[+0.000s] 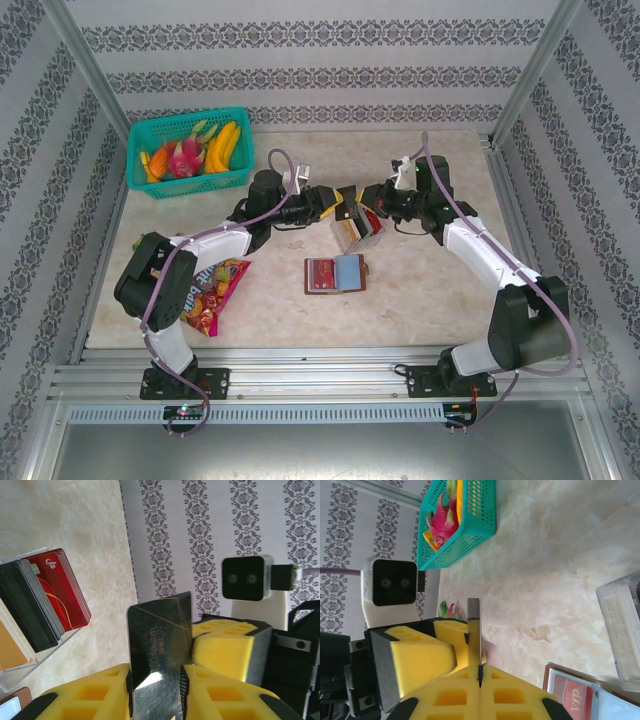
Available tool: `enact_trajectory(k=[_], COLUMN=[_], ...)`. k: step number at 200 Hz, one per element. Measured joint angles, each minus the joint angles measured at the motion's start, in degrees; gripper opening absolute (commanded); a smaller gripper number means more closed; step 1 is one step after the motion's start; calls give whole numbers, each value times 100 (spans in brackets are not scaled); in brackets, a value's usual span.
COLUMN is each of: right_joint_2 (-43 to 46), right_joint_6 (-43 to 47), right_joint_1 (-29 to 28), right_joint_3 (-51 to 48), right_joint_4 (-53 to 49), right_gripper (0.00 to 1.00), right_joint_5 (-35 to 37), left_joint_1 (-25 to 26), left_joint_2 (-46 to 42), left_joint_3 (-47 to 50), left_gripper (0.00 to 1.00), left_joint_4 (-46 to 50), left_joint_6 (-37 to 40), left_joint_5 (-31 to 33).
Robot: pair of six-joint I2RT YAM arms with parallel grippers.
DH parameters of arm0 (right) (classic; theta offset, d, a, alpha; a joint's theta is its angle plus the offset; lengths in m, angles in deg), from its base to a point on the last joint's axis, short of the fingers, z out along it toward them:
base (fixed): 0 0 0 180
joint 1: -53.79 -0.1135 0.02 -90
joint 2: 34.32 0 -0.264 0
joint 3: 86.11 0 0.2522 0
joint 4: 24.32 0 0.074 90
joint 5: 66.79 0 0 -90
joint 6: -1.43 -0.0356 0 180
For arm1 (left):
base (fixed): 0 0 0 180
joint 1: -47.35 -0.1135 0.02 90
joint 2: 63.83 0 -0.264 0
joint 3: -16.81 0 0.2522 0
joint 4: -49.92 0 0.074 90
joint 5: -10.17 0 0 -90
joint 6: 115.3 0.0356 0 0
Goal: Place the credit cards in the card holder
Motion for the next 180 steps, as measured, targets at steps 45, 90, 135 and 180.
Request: enact_trajectory(k=[45, 90, 135, 180], right_joint_2=[-76, -107, 96, 302], right_joint_6=[-48, -55, 254, 586], right_joint_1=[11, 46, -7, -997], right_joint_3=[-76, -179, -518, -946], right_joint_4=[153, 179, -181, -616], right_gripper=[0, 6, 15, 13], right_joint_5=[-63, -59, 310, 1128], left_joint_1=[0, 0, 7, 212], left_joint_2=[9, 4, -328, -734], left_joint_3=[66, 149, 612, 1300], left_gripper=[22, 7, 4, 4], left_joint_4=[-173, -197, 570, 1600], left_joint_6=[-144, -188, 372, 962], left_joint_5=[-74, -70, 306, 951])
